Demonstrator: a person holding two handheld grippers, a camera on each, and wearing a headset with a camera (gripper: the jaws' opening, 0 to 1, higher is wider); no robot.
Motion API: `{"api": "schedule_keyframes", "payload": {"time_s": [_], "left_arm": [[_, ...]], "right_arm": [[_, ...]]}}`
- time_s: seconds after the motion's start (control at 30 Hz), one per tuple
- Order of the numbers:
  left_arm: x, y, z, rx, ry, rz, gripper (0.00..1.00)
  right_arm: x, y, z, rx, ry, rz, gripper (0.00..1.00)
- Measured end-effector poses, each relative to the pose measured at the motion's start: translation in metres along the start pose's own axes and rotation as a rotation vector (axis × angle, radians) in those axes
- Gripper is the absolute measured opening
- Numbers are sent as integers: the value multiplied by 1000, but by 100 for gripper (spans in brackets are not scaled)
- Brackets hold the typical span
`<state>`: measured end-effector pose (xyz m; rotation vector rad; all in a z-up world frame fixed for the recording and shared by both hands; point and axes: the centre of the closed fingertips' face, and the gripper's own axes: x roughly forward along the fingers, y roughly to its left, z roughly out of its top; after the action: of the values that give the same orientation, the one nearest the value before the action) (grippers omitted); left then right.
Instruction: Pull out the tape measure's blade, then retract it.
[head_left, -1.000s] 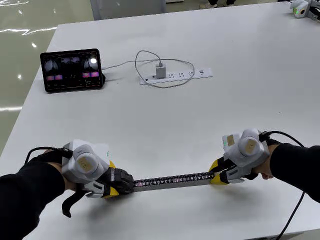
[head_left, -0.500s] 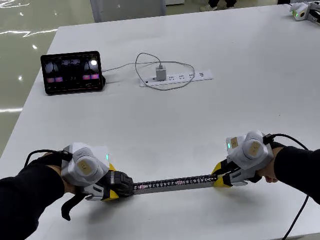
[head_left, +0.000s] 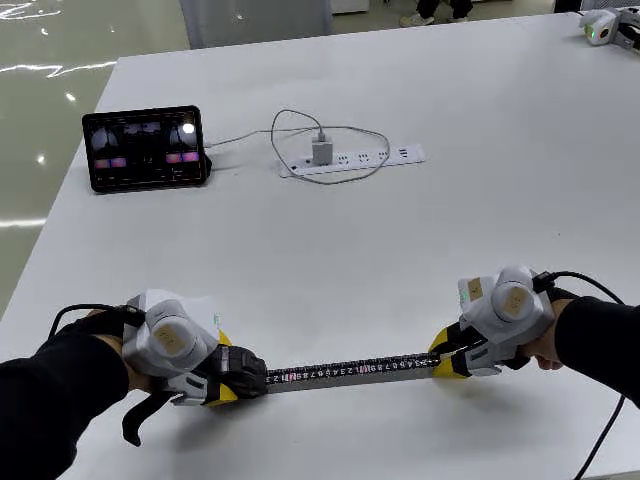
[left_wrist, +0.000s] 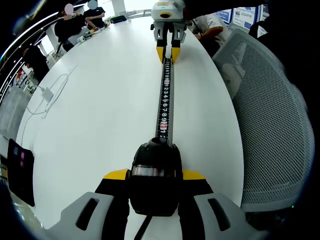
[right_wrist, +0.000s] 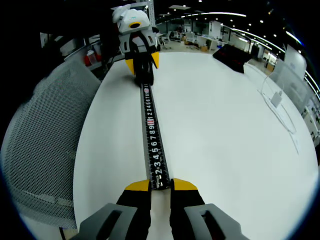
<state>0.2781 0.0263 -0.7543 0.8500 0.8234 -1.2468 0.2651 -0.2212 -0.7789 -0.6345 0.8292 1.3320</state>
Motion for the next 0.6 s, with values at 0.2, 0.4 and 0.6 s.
{"api": "schedule_keyframes", "payload": {"time_s": [0.2,0.4,0.6], "left_arm": [[0,0,0,1,1,0,31],[0,0,0,3,0,1,31],[0,0,1,1,-3,6,31]], "right_arm": [[0,0,0,1,-1,-2,10],[0,0,0,-8,2,-3,10],[0,0,0,-5,-2,-2,10]]}}
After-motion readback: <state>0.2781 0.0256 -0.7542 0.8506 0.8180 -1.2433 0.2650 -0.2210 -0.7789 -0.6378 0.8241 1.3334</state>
